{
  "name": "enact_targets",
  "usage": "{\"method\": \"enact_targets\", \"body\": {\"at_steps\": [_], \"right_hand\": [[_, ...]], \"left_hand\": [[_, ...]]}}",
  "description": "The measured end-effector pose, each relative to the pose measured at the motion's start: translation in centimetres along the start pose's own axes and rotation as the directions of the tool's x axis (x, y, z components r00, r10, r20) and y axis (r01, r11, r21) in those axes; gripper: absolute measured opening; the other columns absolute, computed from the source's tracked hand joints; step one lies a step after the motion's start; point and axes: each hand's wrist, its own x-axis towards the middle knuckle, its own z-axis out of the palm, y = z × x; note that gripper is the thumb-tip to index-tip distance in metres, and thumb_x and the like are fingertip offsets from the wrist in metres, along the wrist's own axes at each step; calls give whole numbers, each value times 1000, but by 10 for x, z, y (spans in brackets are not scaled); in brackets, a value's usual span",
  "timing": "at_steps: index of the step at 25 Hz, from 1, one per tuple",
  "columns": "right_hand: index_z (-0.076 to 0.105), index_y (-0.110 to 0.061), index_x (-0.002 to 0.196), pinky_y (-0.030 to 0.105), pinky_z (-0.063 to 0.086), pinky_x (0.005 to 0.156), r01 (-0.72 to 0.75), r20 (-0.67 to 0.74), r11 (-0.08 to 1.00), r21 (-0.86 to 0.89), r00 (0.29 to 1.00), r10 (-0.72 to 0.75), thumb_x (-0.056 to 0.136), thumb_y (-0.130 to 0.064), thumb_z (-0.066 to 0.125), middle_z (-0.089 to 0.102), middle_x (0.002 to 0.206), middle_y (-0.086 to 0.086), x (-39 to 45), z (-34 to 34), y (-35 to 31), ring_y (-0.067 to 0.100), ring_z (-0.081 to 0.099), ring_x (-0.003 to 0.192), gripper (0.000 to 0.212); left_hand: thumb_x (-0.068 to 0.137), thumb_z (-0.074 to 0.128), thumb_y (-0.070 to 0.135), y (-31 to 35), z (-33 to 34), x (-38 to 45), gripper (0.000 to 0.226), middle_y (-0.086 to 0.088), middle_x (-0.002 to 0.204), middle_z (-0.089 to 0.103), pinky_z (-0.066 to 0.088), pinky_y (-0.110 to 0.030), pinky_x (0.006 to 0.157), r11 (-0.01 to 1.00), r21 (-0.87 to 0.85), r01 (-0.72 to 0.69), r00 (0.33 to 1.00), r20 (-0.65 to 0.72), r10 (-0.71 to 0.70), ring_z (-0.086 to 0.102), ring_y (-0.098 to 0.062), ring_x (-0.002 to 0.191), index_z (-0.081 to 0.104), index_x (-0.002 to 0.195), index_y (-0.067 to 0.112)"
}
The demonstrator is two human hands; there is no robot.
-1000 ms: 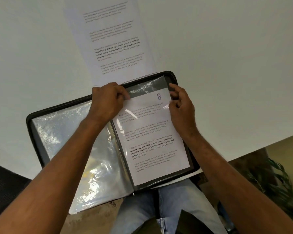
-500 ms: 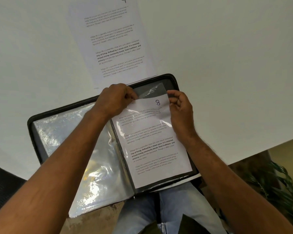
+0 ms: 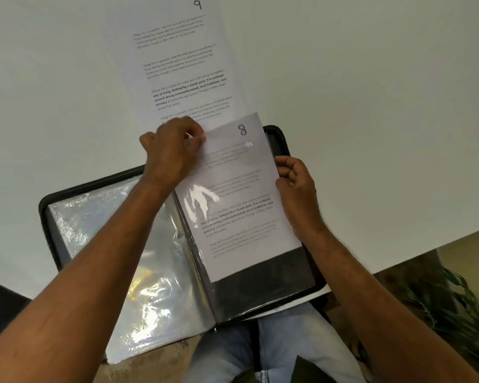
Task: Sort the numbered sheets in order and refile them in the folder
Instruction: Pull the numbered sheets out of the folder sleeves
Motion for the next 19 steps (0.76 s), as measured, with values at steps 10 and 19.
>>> {"method": "enact_targets", "body": {"at_steps": [10,19], "right_hand": [[52,-22,132,18,59,77,-17,21,997,-78,1000,19,101,-16,62,67,120,-5,5,1,11,11,69,103,33],[55,-30,124,14,56,74,-13,-19,998,-64,1000,11,100,-12,61,68,111,-12,4,3,12,7,69,97,31]], "left_hand": [[87,69,44,13,-41,42,5,30,89,68,21,-35,92,931,-343,121,917,-320,-238,59,7,95,70,84,40],[87,80,23,-30,-40,16,43,-1,103,70,56,-19,77,648,-706,287,890,-54,-453,66,-10,84,64,127,21]]}}
